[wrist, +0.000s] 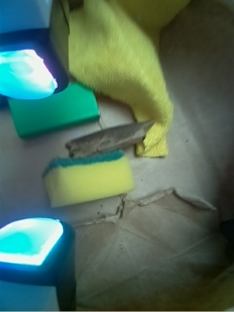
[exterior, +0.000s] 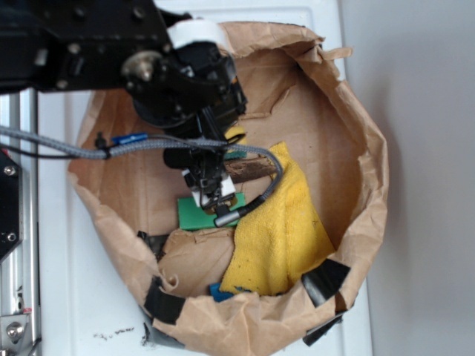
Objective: Grab the green sponge.
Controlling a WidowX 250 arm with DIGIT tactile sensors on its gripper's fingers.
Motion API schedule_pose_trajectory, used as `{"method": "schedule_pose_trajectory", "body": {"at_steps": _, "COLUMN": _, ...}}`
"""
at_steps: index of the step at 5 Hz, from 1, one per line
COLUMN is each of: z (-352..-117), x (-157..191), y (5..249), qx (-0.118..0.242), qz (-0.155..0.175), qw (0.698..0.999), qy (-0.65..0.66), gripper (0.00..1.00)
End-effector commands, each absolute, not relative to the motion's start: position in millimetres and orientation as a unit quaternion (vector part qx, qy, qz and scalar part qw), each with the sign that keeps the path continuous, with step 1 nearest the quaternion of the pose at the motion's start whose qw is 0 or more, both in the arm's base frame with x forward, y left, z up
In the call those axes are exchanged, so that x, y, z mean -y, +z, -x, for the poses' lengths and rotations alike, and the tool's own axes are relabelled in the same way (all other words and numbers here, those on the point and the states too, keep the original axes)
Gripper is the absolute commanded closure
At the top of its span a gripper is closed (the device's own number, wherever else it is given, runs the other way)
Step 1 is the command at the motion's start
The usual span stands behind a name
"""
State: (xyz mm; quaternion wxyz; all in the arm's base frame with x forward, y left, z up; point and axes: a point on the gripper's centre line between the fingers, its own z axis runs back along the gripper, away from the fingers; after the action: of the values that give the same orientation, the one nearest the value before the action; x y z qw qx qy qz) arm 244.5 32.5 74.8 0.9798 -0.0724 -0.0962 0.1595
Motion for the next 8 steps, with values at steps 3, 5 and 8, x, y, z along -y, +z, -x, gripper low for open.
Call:
{"method": "schedule_pose_trajectory", "body": {"at_steps": 3, "z": -247, "x": -36, "y": 10, "qx": 0.144, "qz": 0.010, "qw": 0.986, "qy": 0.083, "gripper": 1.00}}
{"method": "schedule_pose_trajectory", "body": {"at_steps": 5, "z": -251, "x": -29, "y": 18, "qx": 0.144, "qz": 0.020, "qw": 0.985, "qy": 0.090, "gripper": 1.00}}
{"method": "schedule_pose_trajectory", "body": {"at_steps": 8, "z": -246, "x": -21, "y": 105, "qx": 0.090, "qz": 0.108, "qw": 0.983, "qy": 0.118, "gripper": 1.00}}
